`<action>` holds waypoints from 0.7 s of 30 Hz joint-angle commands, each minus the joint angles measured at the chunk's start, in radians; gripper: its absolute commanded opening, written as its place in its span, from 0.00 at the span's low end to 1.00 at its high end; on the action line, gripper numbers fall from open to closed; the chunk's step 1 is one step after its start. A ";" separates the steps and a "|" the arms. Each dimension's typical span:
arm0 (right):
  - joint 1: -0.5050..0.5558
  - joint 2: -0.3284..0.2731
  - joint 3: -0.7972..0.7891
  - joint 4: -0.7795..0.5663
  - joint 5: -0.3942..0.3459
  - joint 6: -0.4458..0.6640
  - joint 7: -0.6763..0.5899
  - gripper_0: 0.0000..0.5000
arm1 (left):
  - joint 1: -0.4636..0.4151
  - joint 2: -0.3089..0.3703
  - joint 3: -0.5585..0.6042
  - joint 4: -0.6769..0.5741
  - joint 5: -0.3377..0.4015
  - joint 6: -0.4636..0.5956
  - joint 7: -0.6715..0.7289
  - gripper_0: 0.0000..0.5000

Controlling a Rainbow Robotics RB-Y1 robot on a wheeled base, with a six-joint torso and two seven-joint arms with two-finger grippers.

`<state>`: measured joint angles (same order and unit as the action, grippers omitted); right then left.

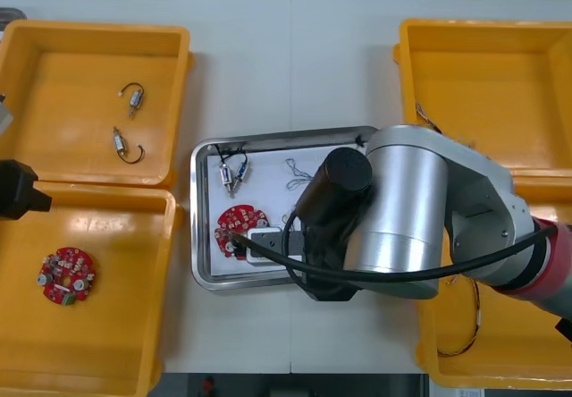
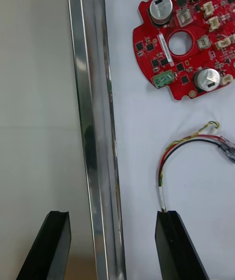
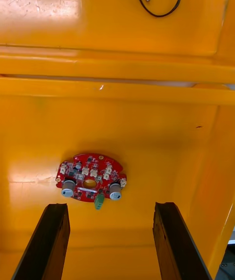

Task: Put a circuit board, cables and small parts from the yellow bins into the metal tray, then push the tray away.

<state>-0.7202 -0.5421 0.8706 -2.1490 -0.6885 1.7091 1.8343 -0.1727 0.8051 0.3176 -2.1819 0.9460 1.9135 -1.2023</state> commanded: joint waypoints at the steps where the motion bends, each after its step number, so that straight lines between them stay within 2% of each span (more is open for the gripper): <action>1: -0.036 0.027 0.091 0.031 0.046 -0.072 0.013 1.00 | 0.035 0.045 0.046 -0.035 -0.021 0.006 -0.074 1.00; 7: -0.036 0.050 0.173 0.081 0.115 -0.123 0.010 1.00 | 0.042 0.045 0.046 -0.035 -0.039 0.006 -0.082 1.00; 15: -0.035 0.073 0.222 0.123 0.139 -0.124 0.007 1.00 | 0.042 0.045 0.043 -0.035 -0.041 0.006 -0.085 1.00; 21: -0.035 0.082 0.260 0.126 0.188 -0.132 0.002 1.00 | 0.042 0.045 0.043 -0.035 -0.041 0.006 -0.085 1.00</action>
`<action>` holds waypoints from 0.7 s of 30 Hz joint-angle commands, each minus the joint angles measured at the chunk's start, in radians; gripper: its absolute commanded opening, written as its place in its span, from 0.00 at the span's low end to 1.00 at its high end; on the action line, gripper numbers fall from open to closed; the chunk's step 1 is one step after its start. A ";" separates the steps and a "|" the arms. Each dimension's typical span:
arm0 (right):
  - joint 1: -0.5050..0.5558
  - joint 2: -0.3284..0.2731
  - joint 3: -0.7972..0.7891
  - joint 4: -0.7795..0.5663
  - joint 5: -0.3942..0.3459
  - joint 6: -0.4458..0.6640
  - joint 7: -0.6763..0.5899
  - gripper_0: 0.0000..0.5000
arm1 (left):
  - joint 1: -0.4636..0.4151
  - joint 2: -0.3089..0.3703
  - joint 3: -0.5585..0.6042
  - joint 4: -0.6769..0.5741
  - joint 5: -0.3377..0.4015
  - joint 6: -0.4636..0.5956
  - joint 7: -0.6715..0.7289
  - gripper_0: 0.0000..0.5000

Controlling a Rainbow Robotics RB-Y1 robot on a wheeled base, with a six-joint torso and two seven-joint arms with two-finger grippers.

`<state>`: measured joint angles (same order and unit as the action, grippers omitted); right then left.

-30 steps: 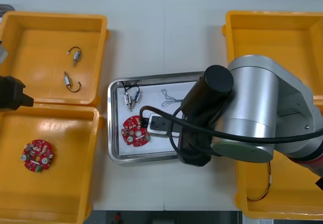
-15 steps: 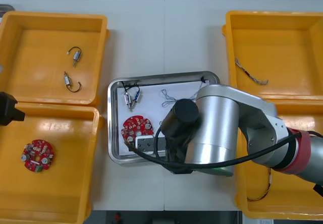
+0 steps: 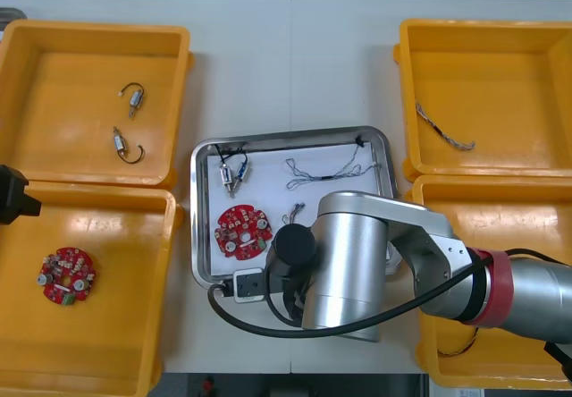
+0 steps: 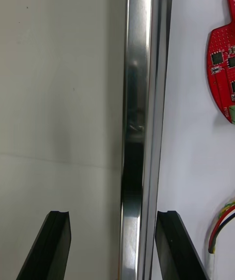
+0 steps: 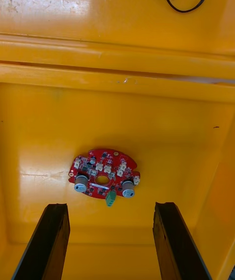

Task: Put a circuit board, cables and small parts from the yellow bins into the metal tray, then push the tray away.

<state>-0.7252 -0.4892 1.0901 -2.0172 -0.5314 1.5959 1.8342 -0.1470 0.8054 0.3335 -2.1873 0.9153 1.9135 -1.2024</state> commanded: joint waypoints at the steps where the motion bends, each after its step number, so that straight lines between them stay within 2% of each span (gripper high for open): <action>1: -0.028 0.029 0.047 -0.005 0.039 -0.024 -0.001 1.00 | 0.017 0.044 0.027 -0.029 -0.010 0.006 -0.085 1.00; 7: -0.028 0.030 0.050 0.031 0.042 -0.060 0.008 1.00 | 0.017 0.044 0.027 -0.029 -0.010 0.006 -0.085 1.00; 15: -0.028 0.041 0.050 0.038 0.056 -0.056 0.002 1.00 | 0.017 0.044 0.027 -0.029 -0.010 0.006 -0.085 1.00; 16: -0.030 0.044 0.048 0.038 0.057 -0.054 0.002 0.94 | 0.017 0.044 0.027 -0.029 -0.010 0.006 -0.085 1.00; 17: -0.030 0.046 0.050 0.038 0.056 -0.054 0.002 0.81 | 0.017 0.044 0.027 -0.029 -0.010 0.006 -0.085 1.00; 19: -0.030 0.049 0.048 0.040 0.061 -0.050 0.000 0.32 | 0.017 0.044 0.027 -0.029 -0.010 0.006 -0.085 1.00; 20: -0.028 0.050 0.048 0.038 0.062 -0.048 0.000 0.22 | 0.017 0.044 0.027 -0.029 -0.010 0.006 -0.085 1.00; 21: -0.028 0.050 0.048 0.040 0.067 -0.047 0.000 0.08 | 0.017 0.044 0.027 -0.029 -0.010 0.006 -0.085 1.00</action>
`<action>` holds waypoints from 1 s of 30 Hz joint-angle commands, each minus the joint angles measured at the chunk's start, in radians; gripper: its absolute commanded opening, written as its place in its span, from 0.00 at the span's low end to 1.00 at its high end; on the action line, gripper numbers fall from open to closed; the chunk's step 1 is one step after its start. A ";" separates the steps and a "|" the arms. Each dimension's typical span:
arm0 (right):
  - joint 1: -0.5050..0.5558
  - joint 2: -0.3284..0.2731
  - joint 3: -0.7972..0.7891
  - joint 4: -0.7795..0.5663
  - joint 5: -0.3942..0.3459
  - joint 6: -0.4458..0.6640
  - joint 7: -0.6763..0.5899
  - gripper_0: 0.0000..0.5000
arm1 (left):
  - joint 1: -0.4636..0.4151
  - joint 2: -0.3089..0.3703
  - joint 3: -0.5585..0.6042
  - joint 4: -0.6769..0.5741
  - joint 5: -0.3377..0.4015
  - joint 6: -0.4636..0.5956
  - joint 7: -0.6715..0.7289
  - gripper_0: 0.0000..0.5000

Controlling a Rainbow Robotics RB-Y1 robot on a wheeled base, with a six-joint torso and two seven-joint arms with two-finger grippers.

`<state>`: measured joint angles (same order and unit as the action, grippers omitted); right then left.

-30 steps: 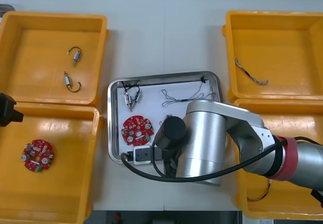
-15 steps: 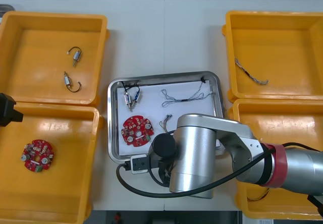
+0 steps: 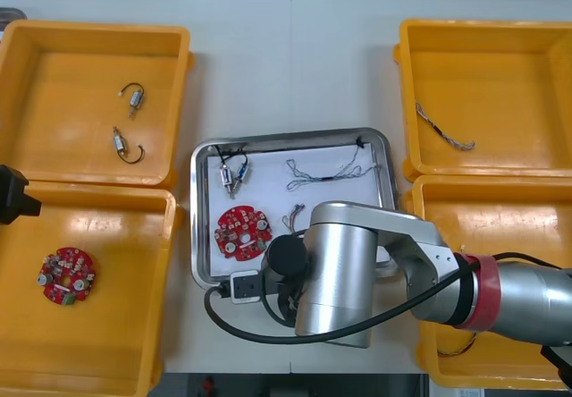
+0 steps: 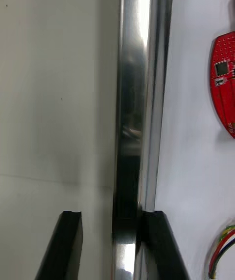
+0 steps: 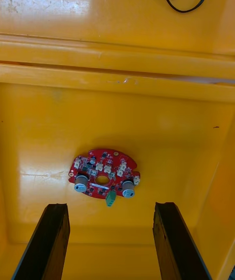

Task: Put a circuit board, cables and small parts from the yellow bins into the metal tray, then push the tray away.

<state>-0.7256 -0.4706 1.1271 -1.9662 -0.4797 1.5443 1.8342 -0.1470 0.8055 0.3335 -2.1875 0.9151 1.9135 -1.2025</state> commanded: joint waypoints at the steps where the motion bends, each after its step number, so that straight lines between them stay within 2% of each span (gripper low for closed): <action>1: -0.029 0.033 0.011 -0.013 0.020 0.005 0.000 0.00 | 0.017 0.044 0.027 -0.029 -0.010 0.006 -0.084 1.00; 18: -0.043 0.023 -0.041 -0.011 0.030 0.040 -0.023 0.00 | 0.017 0.044 0.027 -0.029 -0.010 0.006 -0.084 1.00; 23: -0.064 0.024 -0.041 -0.011 0.013 0.051 -0.119 0.00 | 0.017 0.044 0.027 -0.029 -0.010 0.006 -0.084 1.00; 30: -0.089 0.027 -0.044 -0.011 0.004 0.063 -0.131 0.00 | 0.017 0.044 0.027 -0.029 -0.010 0.006 -0.084 1.00</action>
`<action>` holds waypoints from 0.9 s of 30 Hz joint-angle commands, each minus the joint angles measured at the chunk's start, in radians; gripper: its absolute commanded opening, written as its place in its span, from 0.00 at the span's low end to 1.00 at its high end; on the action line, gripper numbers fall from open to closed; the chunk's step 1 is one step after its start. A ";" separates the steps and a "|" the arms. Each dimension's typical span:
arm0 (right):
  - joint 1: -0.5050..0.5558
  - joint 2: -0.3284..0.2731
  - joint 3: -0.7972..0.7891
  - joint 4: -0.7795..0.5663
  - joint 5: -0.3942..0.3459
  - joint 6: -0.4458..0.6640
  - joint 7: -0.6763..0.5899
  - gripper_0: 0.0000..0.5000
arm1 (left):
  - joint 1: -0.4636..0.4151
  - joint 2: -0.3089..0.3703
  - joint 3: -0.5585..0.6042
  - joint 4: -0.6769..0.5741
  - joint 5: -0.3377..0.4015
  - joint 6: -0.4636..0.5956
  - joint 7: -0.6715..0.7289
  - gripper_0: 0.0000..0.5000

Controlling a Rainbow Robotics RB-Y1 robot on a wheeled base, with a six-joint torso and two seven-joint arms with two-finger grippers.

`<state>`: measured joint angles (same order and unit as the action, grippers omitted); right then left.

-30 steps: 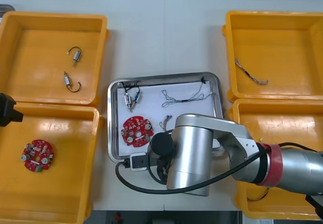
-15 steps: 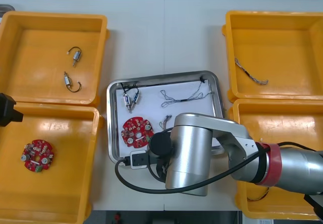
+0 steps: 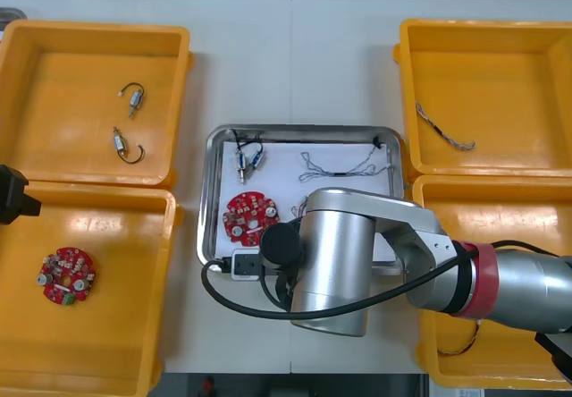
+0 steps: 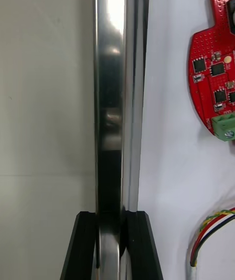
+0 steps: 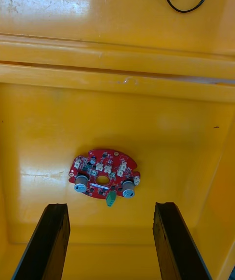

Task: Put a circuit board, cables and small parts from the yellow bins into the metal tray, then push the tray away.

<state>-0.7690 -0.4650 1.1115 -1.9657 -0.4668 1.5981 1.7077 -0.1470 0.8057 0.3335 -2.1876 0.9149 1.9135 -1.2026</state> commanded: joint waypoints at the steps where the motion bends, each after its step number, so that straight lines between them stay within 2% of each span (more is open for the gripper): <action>1: -0.049 0.022 -0.029 -0.012 -0.009 0.009 -0.007 0.00 | 0.017 0.044 0.027 -0.029 -0.010 0.006 -0.084 1.00; 11: -0.098 0.023 -0.027 -0.010 -0.035 0.019 0.000 0.00 | 0.017 0.044 0.027 -0.029 -0.010 0.006 -0.084 1.00; 15: -0.165 0.046 -0.027 0.045 -0.067 0.020 0.006 0.00 | 0.017 0.044 0.027 -0.029 -0.010 0.006 -0.084 1.00; 21: -0.250 0.078 -0.027 0.120 -0.067 0.020 0.010 0.00 | 0.017 0.044 0.027 -0.029 -0.010 0.006 -0.084 1.00; 27: -0.312 0.081 -0.027 0.174 -0.069 0.011 0.010 0.00 | 0.017 0.044 0.027 -0.029 -0.010 0.006 -0.084 1.00</action>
<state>-1.0100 -0.4084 1.1110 -1.8015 -0.5270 1.6121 1.7080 -0.1469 0.8058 0.3335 -2.1883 0.9148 1.9135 -1.2026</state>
